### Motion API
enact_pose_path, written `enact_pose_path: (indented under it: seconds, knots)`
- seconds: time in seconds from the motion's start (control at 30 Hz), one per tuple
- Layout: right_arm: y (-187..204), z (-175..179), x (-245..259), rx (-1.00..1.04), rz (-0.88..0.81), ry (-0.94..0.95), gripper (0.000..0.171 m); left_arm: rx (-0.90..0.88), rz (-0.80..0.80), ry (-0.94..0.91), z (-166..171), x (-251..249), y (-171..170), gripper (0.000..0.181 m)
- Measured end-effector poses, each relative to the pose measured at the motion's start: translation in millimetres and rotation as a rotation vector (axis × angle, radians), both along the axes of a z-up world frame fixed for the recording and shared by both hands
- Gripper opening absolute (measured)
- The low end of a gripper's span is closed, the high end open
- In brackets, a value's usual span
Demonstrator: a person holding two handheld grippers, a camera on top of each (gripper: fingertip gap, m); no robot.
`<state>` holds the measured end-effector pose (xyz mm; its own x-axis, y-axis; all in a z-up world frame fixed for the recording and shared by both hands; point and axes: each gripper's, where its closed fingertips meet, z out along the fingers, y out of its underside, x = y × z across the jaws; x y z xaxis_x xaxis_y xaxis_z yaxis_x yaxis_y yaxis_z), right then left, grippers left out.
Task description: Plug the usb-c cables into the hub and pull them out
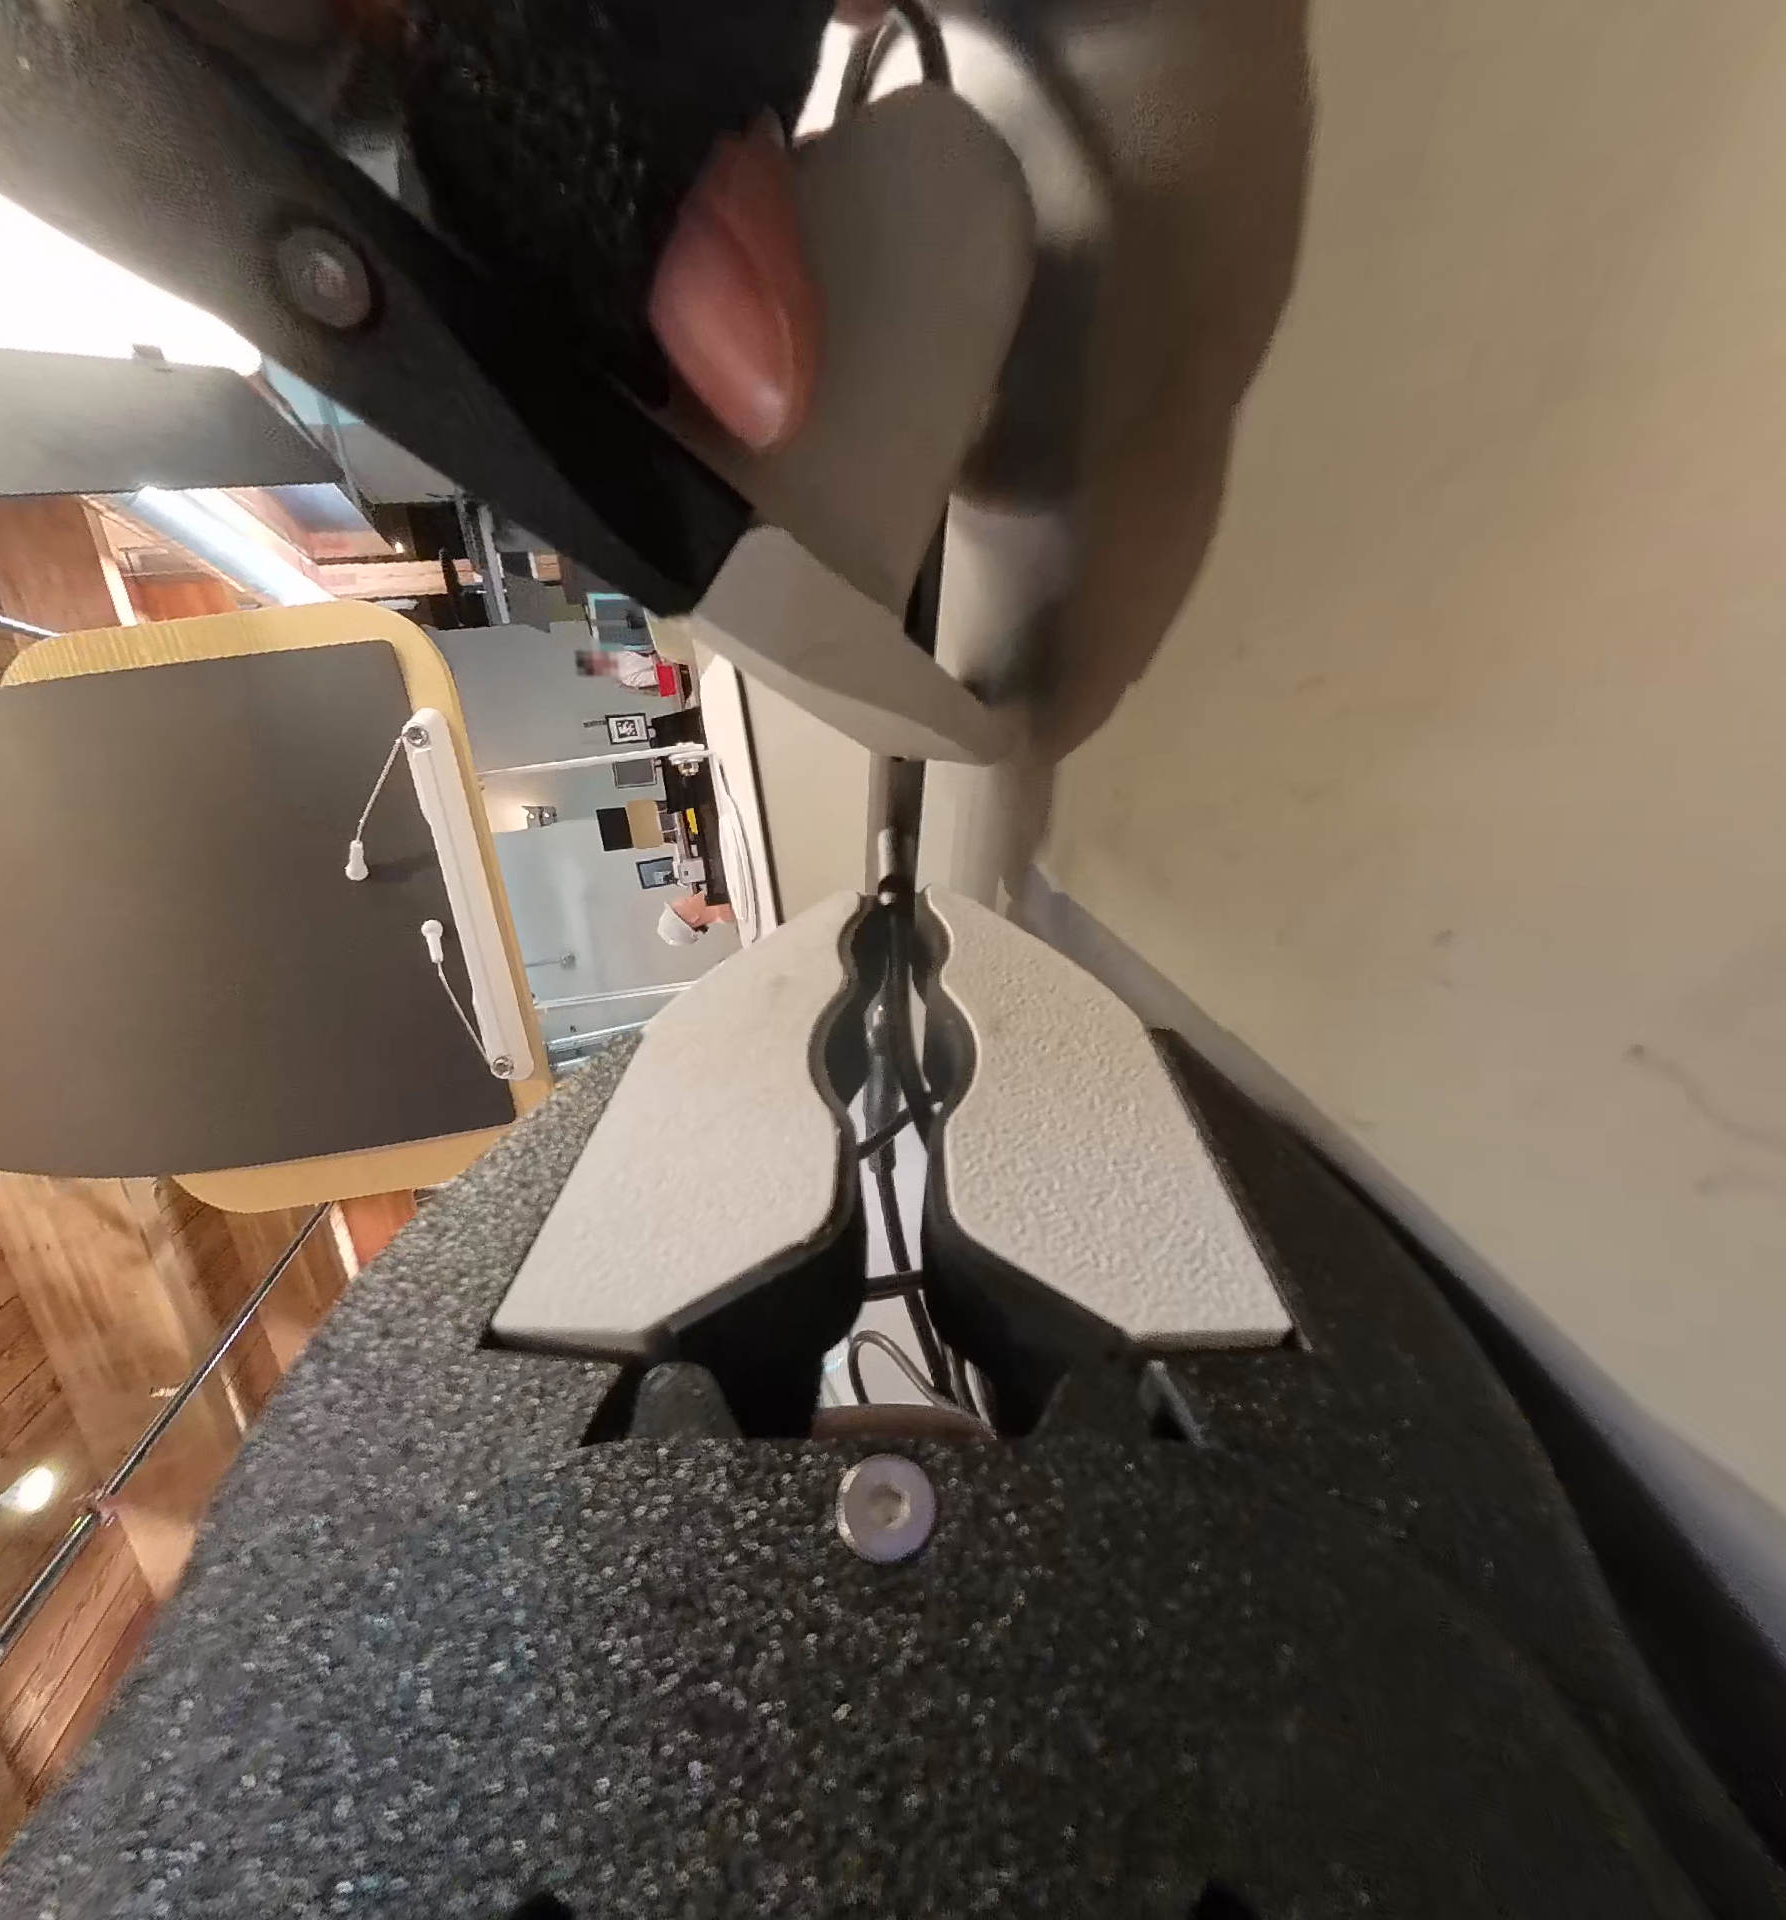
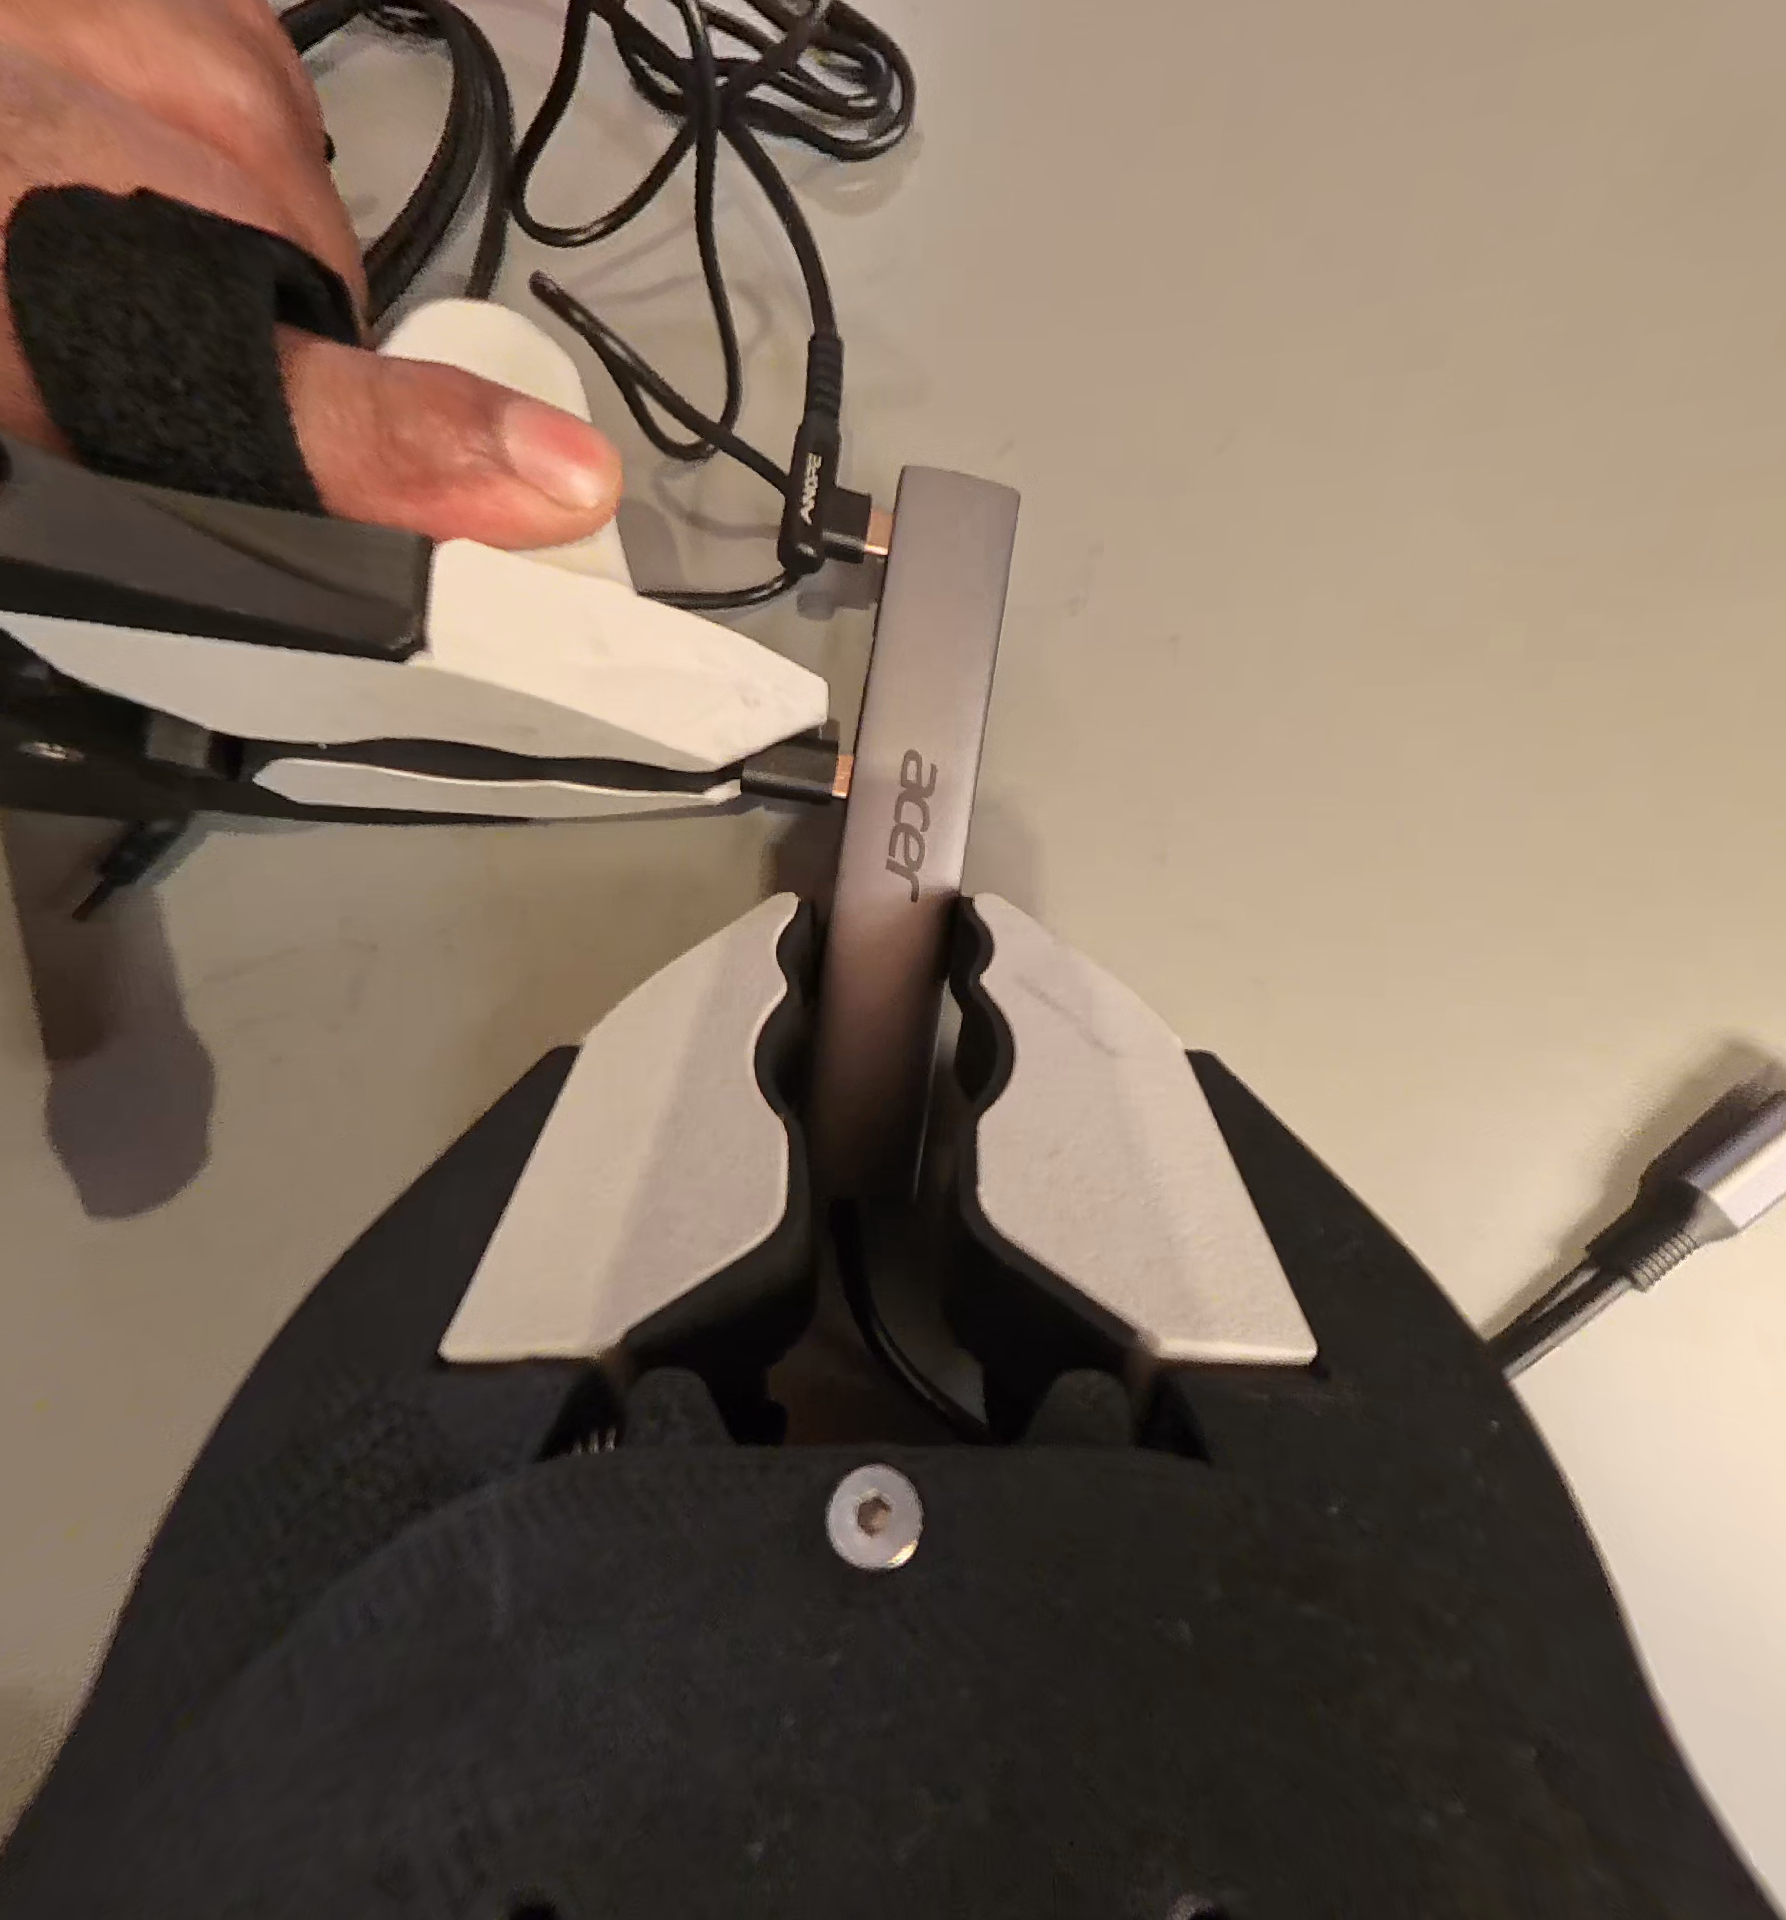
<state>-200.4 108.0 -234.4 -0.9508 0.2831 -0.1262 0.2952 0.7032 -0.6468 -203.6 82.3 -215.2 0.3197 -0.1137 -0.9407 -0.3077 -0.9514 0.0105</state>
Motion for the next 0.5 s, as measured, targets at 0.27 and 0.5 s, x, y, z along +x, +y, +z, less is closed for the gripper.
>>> enact_pose_path:
  seconds: [0.27, 0.5]
  knots:
    - [0.2, -0.1, 5.8, 0.001, 0.06, 0.028, 0.025, 0.017, -0.016, -0.047, -3.1, 5.5, 0.2, 0.006]
    - [-3.0, 1.2, 6.8, -0.02, 0.039, -0.013, 0.026, 0.041, 0.025, -0.057, -2.1, 2.8, -3.4, 0.006]
